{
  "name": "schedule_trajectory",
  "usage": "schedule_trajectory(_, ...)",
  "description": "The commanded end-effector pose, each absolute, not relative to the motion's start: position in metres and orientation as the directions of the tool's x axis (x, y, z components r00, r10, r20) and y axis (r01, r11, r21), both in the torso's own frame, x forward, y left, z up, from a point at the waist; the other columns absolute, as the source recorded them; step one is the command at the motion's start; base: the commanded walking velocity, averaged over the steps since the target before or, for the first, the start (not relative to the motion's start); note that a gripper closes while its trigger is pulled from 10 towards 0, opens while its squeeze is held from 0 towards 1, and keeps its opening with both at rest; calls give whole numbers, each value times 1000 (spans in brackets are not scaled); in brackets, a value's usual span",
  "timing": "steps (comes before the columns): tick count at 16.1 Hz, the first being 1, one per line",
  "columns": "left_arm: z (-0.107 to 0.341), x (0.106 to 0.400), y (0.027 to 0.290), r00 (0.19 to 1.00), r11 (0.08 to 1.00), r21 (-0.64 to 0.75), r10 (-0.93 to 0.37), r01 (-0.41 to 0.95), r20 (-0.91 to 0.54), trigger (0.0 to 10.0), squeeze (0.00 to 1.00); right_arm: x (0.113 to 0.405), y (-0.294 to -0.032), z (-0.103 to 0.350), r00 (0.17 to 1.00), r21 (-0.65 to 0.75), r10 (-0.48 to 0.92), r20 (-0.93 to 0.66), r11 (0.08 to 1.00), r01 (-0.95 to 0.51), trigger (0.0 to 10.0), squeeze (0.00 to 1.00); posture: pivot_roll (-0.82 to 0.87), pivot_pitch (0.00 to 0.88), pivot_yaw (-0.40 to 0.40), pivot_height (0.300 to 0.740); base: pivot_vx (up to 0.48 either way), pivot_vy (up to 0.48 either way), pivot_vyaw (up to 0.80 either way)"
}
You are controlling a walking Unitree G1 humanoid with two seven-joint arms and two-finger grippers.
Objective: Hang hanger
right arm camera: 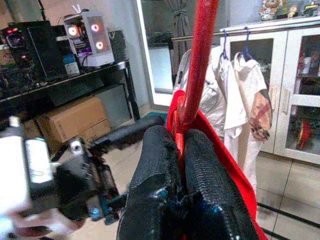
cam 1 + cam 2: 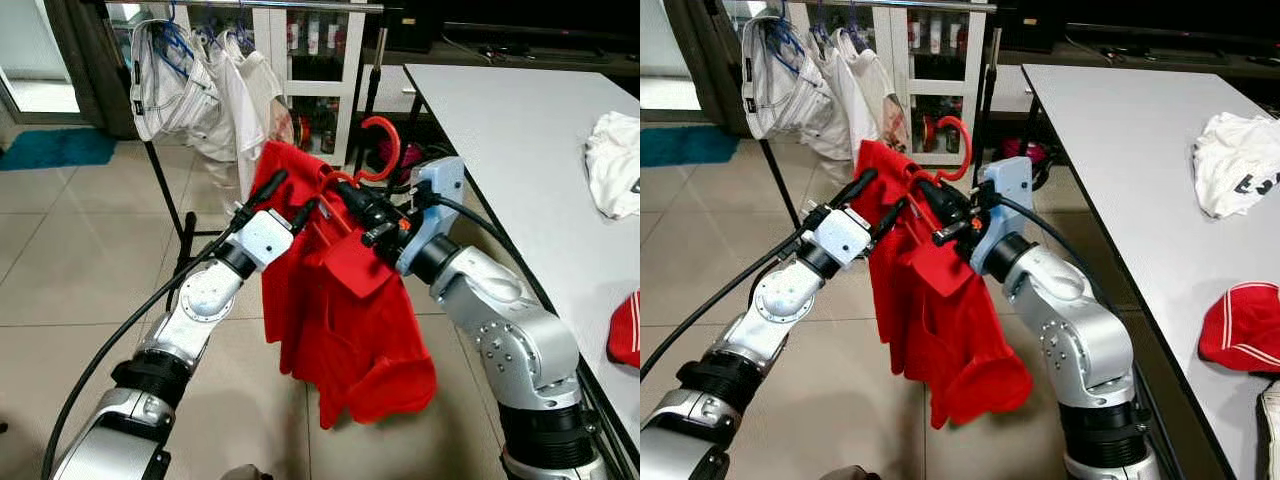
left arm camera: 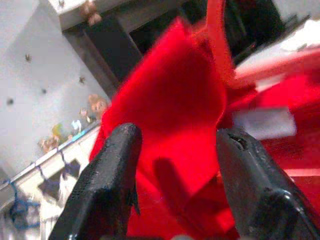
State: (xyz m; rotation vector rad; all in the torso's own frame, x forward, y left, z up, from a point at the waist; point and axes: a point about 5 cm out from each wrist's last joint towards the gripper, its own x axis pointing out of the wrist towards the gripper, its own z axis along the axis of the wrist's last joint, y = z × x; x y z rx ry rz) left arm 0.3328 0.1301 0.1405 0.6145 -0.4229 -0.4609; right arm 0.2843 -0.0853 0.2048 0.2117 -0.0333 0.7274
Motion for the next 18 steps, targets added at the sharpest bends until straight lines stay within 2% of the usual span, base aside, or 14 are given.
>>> schedule_trajectory(1,141,337,132,832,714,647,-510,268,218,10000,0,283,-85,214,738,152,659,146,722,-675,0,0,-73,0,-36,740,0,0,0)
schedule_trajectory(4,139,340,135,848,717,652,-486,247,213,9961,0,283,-86,214,740,151,655,151,725,-672,0,0,-73,0,-33,740,0,0,0)
schedule_trajectory(5,139,341,136,854,721,647,-477,246,207,1569,0,283,-86,215,740,151,655,153,724,-673,0,0,-70,0,-36,740,0,0,0)
schedule_trajectory(6,139,342,137,857,723,646,-473,246,204,0,0,283,-85,215,738,151,657,154,722,-675,0,0,-67,0,-38,740,0,0,0)
schedule_trajectory(10,136,341,141,860,723,637,-478,268,181,0,0,284,-83,215,731,152,665,156,715,-683,0,0,-57,0,-47,740,0,0,0)
schedule_trajectory(18,134,346,154,895,798,533,-419,281,155,0,0,287,-80,215,721,156,673,164,704,-693,0,0,-30,0,-60,740,0,0,0)
